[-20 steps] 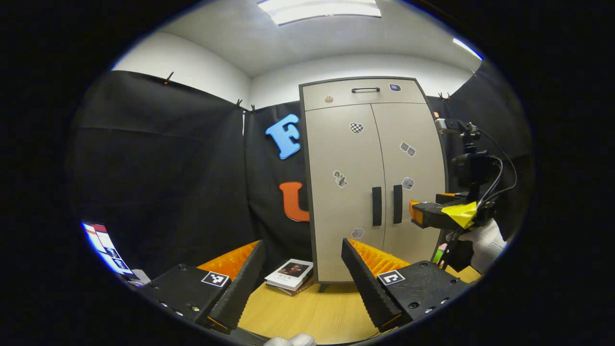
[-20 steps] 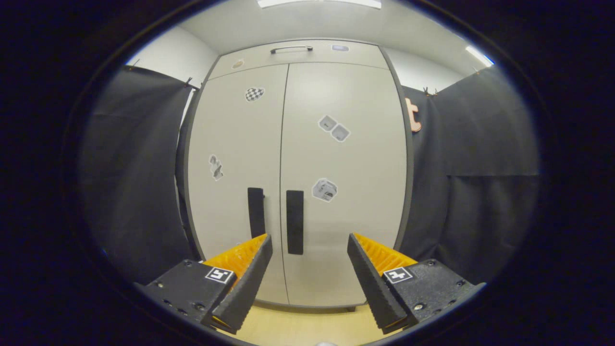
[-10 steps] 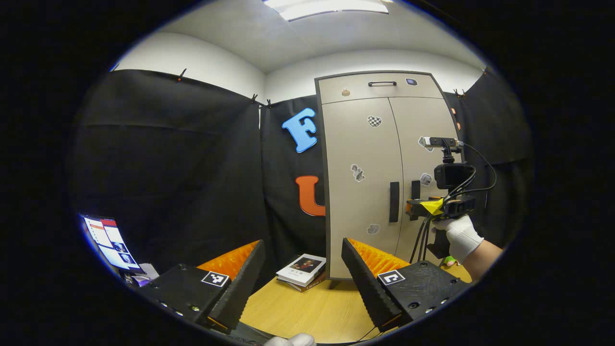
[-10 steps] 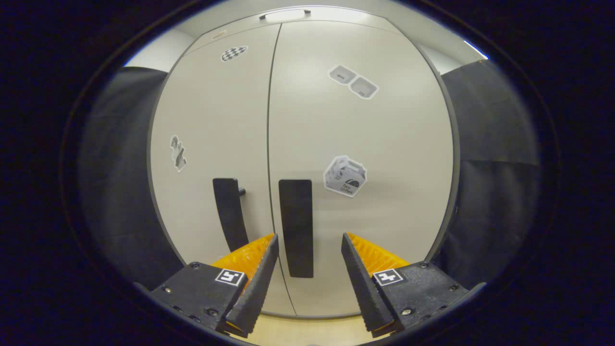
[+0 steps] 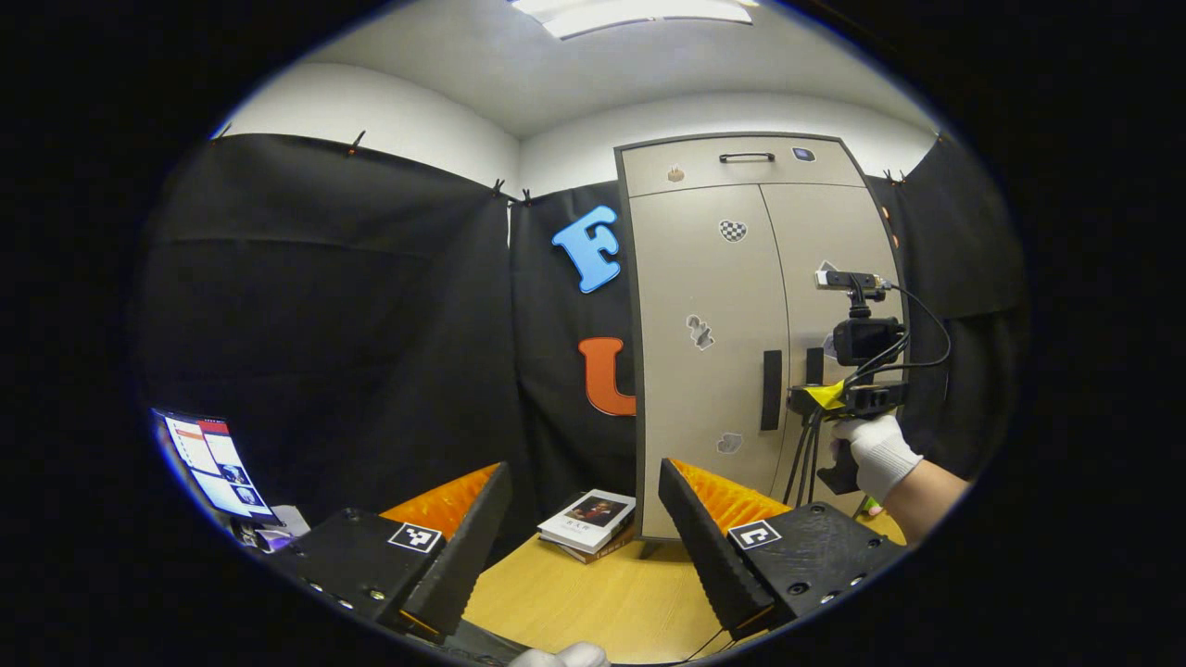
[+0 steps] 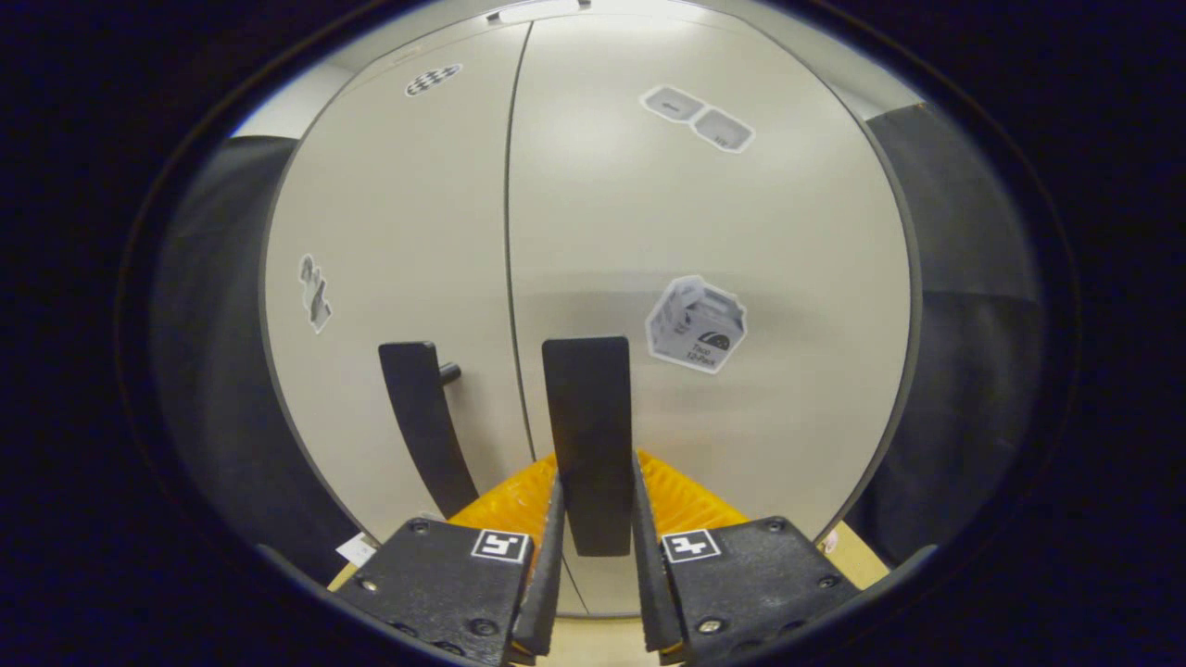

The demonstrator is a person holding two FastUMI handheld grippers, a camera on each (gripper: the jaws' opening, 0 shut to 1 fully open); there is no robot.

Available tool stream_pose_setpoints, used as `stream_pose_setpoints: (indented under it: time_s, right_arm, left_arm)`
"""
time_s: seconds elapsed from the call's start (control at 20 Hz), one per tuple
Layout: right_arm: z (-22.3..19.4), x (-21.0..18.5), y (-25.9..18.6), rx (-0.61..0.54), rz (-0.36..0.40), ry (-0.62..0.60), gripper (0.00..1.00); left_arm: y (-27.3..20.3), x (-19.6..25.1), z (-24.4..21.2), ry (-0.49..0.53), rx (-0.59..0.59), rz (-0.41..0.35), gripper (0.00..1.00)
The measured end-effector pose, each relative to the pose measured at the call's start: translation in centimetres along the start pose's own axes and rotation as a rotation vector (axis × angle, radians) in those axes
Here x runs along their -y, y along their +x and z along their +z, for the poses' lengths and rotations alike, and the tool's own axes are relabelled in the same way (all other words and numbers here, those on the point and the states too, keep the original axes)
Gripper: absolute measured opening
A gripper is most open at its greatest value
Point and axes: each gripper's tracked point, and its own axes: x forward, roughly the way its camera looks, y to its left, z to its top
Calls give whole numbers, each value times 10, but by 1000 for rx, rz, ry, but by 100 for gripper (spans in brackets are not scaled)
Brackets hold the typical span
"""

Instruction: Open the right door of the double-door shoe cabinet with the right hand, and open the left door with the left hand.

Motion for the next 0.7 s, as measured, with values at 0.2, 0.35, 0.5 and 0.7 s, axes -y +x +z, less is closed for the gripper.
stream_pose_setpoints:
  time_s: [0.2,0.35,0.5,0.7]
  right_arm:
    - [-1,0,-2,-9,-10,-22,35]
    - [-2,0,-6,-14,9,-22,30]
    - [-4,3,-19,-11,30,-35,28]
    - [-8,11,-46,-6,53,-44,26]
  left_arm:
    - [-1,-1,-2,-8,-5,5,96]
    - [-1,-2,-3,-11,-6,5,96]
    - [-1,-1,-4,-15,-4,-2,96]
    - [-2,0,-4,-19,1,-19,96]
